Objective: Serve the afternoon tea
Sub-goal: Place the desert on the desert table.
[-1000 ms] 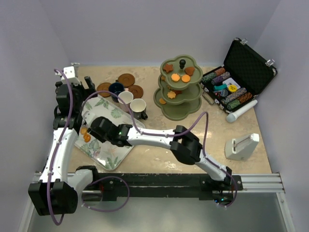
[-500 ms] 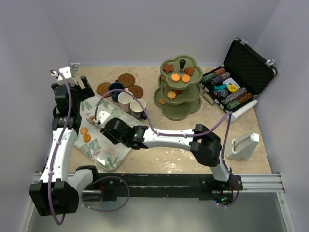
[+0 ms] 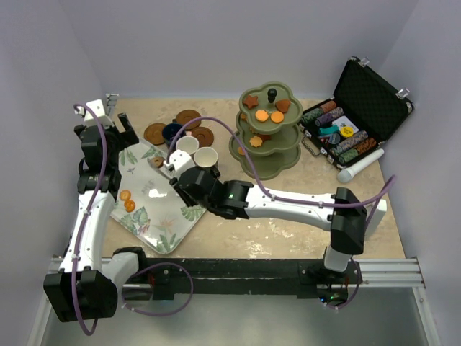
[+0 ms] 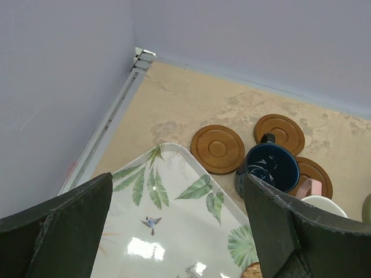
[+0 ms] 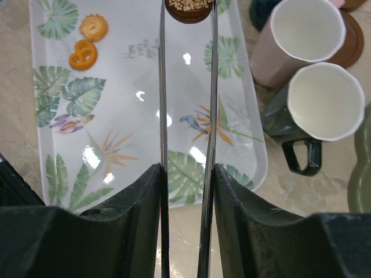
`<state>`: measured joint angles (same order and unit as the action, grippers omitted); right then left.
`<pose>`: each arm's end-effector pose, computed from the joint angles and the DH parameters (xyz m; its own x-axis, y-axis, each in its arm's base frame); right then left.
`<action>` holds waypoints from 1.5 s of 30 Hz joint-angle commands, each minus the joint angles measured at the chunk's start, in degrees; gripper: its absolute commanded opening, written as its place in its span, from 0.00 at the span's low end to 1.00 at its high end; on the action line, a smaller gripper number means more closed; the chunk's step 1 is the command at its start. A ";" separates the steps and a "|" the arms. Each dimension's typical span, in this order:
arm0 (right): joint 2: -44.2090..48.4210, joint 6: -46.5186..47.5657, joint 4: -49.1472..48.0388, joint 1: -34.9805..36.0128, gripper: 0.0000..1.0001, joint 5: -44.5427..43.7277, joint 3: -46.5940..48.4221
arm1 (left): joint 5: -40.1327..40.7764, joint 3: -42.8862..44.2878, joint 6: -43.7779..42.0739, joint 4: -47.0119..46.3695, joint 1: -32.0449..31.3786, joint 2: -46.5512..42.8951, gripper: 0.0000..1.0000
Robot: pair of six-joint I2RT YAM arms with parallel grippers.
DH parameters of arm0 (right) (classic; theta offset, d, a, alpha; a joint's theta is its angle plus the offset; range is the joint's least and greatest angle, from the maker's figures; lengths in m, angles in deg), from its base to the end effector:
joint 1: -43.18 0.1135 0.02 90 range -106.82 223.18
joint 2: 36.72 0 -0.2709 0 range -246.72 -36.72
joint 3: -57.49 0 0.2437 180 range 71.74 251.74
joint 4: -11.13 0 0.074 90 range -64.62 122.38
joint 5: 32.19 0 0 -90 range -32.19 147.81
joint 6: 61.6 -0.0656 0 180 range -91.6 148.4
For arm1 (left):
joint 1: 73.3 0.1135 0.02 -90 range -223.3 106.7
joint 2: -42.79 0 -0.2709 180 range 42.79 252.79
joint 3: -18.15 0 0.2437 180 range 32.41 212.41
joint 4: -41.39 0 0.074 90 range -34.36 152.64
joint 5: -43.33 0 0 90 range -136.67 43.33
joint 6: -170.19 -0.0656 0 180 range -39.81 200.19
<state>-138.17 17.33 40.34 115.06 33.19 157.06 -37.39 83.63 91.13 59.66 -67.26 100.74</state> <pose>0.1603 0.4019 0.3020 -0.3022 -0.3623 -0.8817 -0.7082 0.7045 -0.0467 0.2516 0.0373 0.3492 -0.1323 -0.2023 -0.9703 -0.2918 0.9435 -0.1570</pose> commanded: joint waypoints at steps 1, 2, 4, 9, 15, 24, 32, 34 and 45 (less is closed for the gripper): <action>6.51 -5.00 4.80 -2.18 0.24 -5.95 -2.08 | 2.50 0.99 0.22 -1.37 0.72 -0.74 0.98; 7.83 -6.23 5.95 -2.61 0.24 -6.49 -2.61 | 2.41 0.99 0.31 -1.37 0.72 -0.74 0.98; 10.99 -8.86 7.01 -3.75 0.24 -6.23 -4.01 | 1.97 1.07 0.40 -1.37 0.90 -0.74 0.98; 17.68 -15.73 10.78 -7.97 0.24 -8.07 -9.90 | 0.83 1.07 0.66 -1.46 0.81 -0.39 0.98; 22.08 -18.37 11.75 -10.35 0.25 -6.49 -13.51 | -0.49 0.81 0.93 -1.72 0.90 -0.21 0.98; 25.15 -20.66 9.83 -17.11 0.26 -2.02 -21.42 | -2.16 0.63 1.28 -2.08 0.90 0.23 0.98; 23.49 -19.25 7.89 -20.11 0.26 -0.34 -23.00 | -2.77 0.72 1.37 -2.17 0.90 0.32 0.98; 23.49 -19.43 7.37 -20.81 0.26 -0.95 -23.97 | -2.86 0.72 1.37 -2.17 0.90 0.40 0.98; 23.23 -19.69 1.66 -25.99 0.26 -1.04 -29.24 | -3.92 0.90 1.54 -2.08 0.90 0.67 0.98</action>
<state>-115.19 -1.64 47.03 90.25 32.38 128.93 -40.60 83.63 91.64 59.63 -66.82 101.35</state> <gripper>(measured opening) 0.398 0.980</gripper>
